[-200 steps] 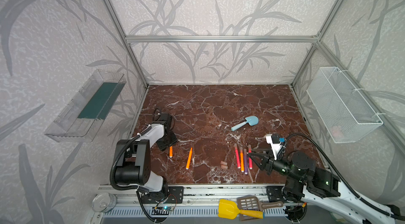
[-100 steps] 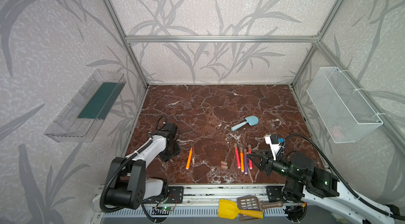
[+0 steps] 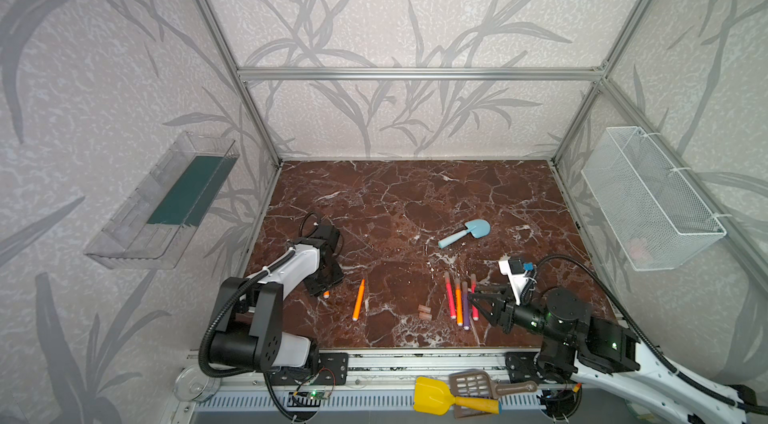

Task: Insert the pens into the pen caps
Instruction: 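Close the left gripper on the orange marker and lift it upright, then carry the upright orange marker toward the center while the right gripper moves to the caps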

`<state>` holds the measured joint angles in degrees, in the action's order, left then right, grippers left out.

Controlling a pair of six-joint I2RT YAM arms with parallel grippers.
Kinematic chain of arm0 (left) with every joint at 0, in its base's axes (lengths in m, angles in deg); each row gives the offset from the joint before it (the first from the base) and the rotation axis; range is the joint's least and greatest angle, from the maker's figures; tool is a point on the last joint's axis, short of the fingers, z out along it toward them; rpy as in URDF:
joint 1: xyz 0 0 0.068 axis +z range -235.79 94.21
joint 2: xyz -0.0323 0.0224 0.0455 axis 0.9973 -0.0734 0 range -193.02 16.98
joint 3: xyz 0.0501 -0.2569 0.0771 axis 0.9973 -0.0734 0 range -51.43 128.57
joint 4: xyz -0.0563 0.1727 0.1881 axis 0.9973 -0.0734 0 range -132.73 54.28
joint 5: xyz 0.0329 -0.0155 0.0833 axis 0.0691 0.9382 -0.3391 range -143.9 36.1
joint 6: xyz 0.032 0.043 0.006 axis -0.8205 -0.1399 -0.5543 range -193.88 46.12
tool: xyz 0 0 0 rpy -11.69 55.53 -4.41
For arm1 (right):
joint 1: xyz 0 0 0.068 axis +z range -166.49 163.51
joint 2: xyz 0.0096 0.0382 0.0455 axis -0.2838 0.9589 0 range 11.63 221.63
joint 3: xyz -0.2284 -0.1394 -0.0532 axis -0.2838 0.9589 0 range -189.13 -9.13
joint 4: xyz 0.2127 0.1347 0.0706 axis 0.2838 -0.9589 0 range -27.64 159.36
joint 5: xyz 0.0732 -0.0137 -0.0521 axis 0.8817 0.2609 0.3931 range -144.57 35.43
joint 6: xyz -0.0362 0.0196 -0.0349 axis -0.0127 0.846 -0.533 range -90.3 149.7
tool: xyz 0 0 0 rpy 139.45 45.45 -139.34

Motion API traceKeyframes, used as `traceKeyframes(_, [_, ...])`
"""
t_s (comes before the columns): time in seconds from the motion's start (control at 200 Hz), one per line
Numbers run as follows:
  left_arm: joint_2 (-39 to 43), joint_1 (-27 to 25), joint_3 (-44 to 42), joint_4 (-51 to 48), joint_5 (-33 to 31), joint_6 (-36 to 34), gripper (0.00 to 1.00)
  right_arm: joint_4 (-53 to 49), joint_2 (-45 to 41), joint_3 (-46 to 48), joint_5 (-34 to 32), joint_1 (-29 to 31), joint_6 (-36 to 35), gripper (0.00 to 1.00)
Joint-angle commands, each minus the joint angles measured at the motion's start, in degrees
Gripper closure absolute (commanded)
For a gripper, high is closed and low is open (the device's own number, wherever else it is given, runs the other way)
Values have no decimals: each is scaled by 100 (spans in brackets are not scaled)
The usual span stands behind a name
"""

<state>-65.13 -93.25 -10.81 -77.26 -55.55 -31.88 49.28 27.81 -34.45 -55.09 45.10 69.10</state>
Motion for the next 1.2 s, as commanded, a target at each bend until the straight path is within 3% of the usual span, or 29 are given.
traceKeyframes(0.0, [-309, -1, -77, -13, -343, -8, 56, -47, -1, -15, -10, 39, -11, 57])
traceKeyframes(0.52, [-262, -3, -72, 115, -197, -78, 75, 137, 190, 45, -97, 49, -31, 57])
traceKeyframes(0.785, [-49, -1, 62, 199, -90, -126, 85, 772, 886, -36, -458, 48, -177, 56])
traceKeyframes(1.0, [999, -10, 148, 263, 182, -275, 93, 1584, 1694, -62, -847, 40, -370, 54])
traceKeyframes(1.195, [2385, -203, 7, 866, 1021, -462, 97, 2533, 2149, 110, -1177, 43, -541, 52])
